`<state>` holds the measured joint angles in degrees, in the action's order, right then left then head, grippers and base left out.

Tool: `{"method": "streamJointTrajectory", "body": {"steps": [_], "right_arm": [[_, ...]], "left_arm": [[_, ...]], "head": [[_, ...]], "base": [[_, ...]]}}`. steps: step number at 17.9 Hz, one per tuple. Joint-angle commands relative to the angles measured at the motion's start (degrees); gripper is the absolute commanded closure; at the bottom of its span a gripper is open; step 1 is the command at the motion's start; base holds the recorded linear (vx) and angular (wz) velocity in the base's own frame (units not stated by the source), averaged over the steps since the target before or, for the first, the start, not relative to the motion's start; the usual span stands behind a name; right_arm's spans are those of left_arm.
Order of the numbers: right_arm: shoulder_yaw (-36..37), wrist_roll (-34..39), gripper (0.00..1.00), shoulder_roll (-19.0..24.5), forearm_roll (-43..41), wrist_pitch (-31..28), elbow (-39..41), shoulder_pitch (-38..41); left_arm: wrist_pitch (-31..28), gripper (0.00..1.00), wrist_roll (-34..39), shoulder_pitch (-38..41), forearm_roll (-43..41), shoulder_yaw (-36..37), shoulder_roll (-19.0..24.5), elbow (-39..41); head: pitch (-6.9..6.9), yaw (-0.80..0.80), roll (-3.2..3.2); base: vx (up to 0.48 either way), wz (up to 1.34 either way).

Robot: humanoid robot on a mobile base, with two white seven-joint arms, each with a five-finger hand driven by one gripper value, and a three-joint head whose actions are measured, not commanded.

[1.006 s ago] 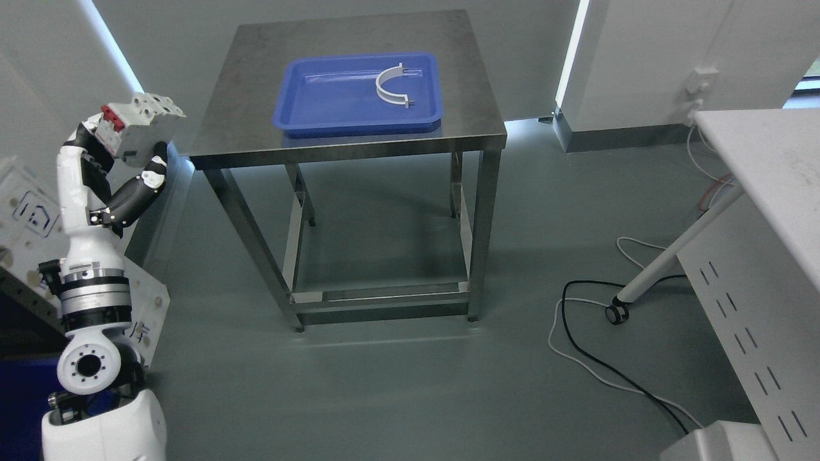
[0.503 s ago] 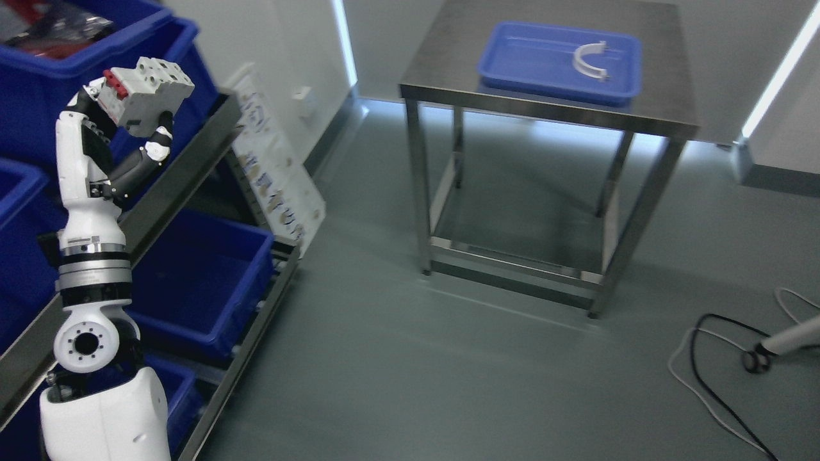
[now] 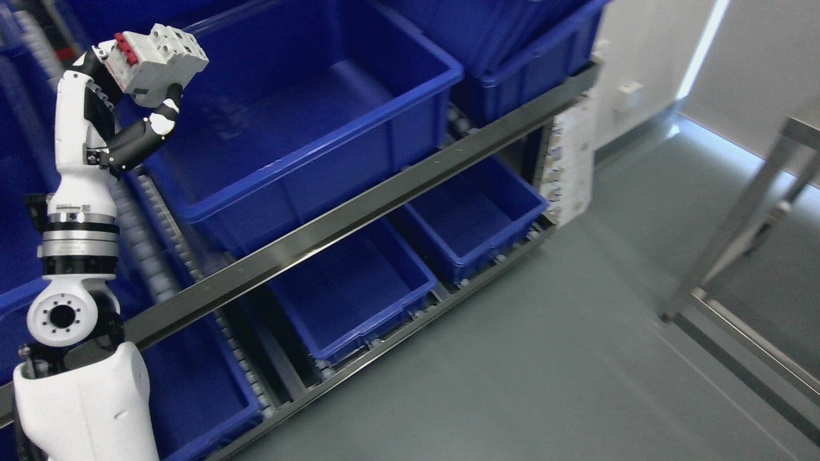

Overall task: Place circuit breaker on shelf
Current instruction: 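Turn toward the bin shelf carrying the breaker in the left hand, then lower the breaker into the upper blue bin and open the left hand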

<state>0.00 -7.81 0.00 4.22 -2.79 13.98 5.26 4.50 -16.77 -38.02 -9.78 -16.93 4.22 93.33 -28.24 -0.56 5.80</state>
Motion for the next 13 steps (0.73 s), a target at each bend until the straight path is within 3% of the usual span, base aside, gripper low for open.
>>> {"method": "streamJointTrajectory", "body": {"steps": [1, 6, 13], "right_arm": [[-1.1, 0.0, 0.0, -1.0, 0.0, -1.8, 0.0, 0.0], [-1.1, 0.0, 0.0, -1.0, 0.0, -1.8, 0.0, 0.0], [-1.1, 0.0, 0.0, -1.0, 0.0, -1.8, 0.0, 0.0]], "left_arm": [[-1.4, 0.84, -4.9, -2.0, -0.2, 2.1, 15.0, -5.4], [-1.5, 0.84, -6.4, -6.9, -5.4, 9.9, 23.1, -16.1], [-0.5, 0.83, -10.9, -21.4, -17.8, 21.6, 20.7, -39.5]], "head": [[0.0, 0.0, 0.0], [0.0, 0.0, 0.0], [0.02, 0.0, 0.0]], "base": [[0.007, 1.03], [0.086, 0.79], [0.108, 0.33]]}}
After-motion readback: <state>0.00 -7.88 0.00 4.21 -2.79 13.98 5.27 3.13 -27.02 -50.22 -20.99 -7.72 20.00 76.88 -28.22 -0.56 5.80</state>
